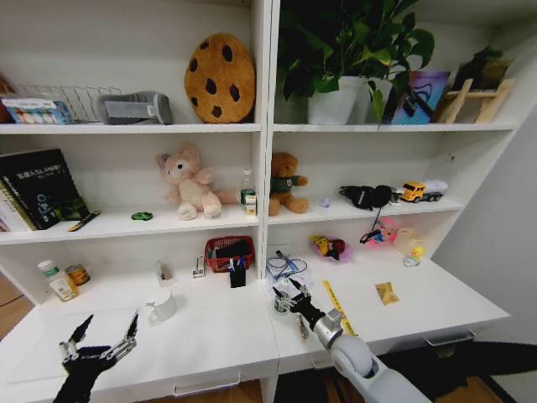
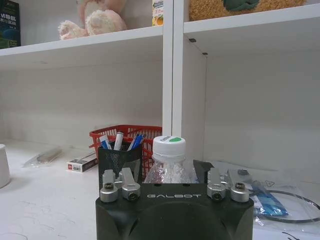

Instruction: Organize the objects on the table.

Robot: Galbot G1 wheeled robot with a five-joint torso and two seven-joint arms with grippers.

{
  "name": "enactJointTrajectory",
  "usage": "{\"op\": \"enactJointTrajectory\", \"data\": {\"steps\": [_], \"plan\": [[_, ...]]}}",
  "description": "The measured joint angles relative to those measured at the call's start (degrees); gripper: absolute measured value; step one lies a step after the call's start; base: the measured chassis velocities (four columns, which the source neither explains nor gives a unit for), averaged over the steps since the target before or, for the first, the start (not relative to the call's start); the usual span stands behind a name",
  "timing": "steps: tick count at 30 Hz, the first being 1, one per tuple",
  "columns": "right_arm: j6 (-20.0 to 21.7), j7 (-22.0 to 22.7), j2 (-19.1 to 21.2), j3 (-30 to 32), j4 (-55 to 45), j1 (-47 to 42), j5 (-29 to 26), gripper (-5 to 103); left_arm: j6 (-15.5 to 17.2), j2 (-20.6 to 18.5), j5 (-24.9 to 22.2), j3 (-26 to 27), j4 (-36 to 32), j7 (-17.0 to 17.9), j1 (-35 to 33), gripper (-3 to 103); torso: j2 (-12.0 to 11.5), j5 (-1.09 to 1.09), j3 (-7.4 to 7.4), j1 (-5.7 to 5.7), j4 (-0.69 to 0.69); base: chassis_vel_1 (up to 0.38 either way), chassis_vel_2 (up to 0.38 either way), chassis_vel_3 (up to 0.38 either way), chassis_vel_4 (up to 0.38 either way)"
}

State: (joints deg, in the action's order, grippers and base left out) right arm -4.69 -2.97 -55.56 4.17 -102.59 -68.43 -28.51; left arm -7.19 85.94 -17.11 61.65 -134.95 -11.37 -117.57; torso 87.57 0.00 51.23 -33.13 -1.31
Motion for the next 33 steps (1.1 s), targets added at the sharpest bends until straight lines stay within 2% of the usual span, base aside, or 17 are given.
{"op": "enactJointTrajectory", "data": {"steps": [1,4,7,10,16,19,21,24,26,27,30,31,33], "plan": [[0.0,0.0,0.0,0.0,0.0,0.0,0.0,63,0.0,0.0,0.0,0.0,0.0,0.0,0.0,100,0.0,0.0,0.0,0.0,0.0,0.0,0.0,0.0,0.0],[0.1,-0.2,0.0,0.2,-0.5,-1.1,-0.1,46,0.0,0.0,0.0,0.0,0.0,0.0,0.0,100,0.0,0.0,0.0,0.0,-0.01,0.0,0.0,0.0,0.0],[0.0,-0.4,0.0,0.5,-0.7,-1.5,-0.1,41,0.0,0.0,0.0,0.0,0.0,0.0,0.0,100,0.0,0.0,0.0,0.0,-0.01,0.0,0.0,0.0,0.0],[0.0,-1.0,0.1,1.5,-1.5,-3.1,0.0,29,0.0,0.0,0.0,0.0,0.0,0.0,0.0,100,0.0,0.0,0.0,0.0,0.0,0.0,0.0,0.0,0.0],[0.1,-1.4,0.3,3.4,-3.5,-5.5,0.0,27,0.0,0.0,0.0,0.0,0.0,0.0,0.0,100,0.0,0.03,0.0,0.0,0.0,0.0,0.0,0.0,0.0],[0.0,-1.6,1.7,6.5,-7.8,-9.0,-0.7,27,0.0,0.0,0.0,0.0,0.0,0.0,0.0,100,0.0,0.0,0.0,0.0,0.0,0.0,0.0,0.0,0.0],[-0.3,-1.4,3.5,10.4,-14.8,-14.7,-1.6,27,0.0,0.0,0.0,0.0,0.0,0.0,0.0,100,0.0,0.01,0.0,0.0,0.0,0.0,0.0,0.0,0.0],[-1.0,-1.5,4.0,13.6,-18.9,-19.3,-1.5,27,0.0,0.0,0.0,0.0,0.0,0.0,0.0,100,0.0,0.0,-0.01,0.0,0.01,0.0,0.0,0.0,0.0],[-2.6,-4.8,3.2,22.0,-25.7,-32.0,-0.6,27,0.0,0.0,0.0,0.0,0.0,0.0,0.0,100,0.0,0.01,-0.01,0.01,0.0,0.0,0.0,0.0,0.0],[-2.6,-4.8,3.2,22.0,-25.7,-32.0,-0.6,27,0.0,0.0,0.0,0.0,0.0,0.0,0.0,100,0.0,0.01,-0.01,0.01,0.0,0.0,0.0,0.0,0.0],[-9.8,-11.6,-0.7,31.5,-28.2,-47.5,1.2,27,0.0,0.0,0.0,0.0,0.0,0.0,0.0,100,0.0,0.0,-0.01,0.02,-0.02,0.0,0.0,0.0,0.0],[-9.8,-11.6,-0.7,31.5,-28.2,-47.5,1.2,27,0.0,0.0,0.0,0.0,0.0,0.0,0.0,100,0.0,0.0,-0.01,0.02,-0.02,0.0,0.0,0.0,0.0],[-17.0,-15.2,-3.5,35.2,-25.3,-54.0,2.7,27,0.0,0.0,0.0,0.0,0.0,0.0,0.0,100,0.0,-0.02,-0.02,0.01,-0.02,0.0,0.0,0.0,0.0]]}}
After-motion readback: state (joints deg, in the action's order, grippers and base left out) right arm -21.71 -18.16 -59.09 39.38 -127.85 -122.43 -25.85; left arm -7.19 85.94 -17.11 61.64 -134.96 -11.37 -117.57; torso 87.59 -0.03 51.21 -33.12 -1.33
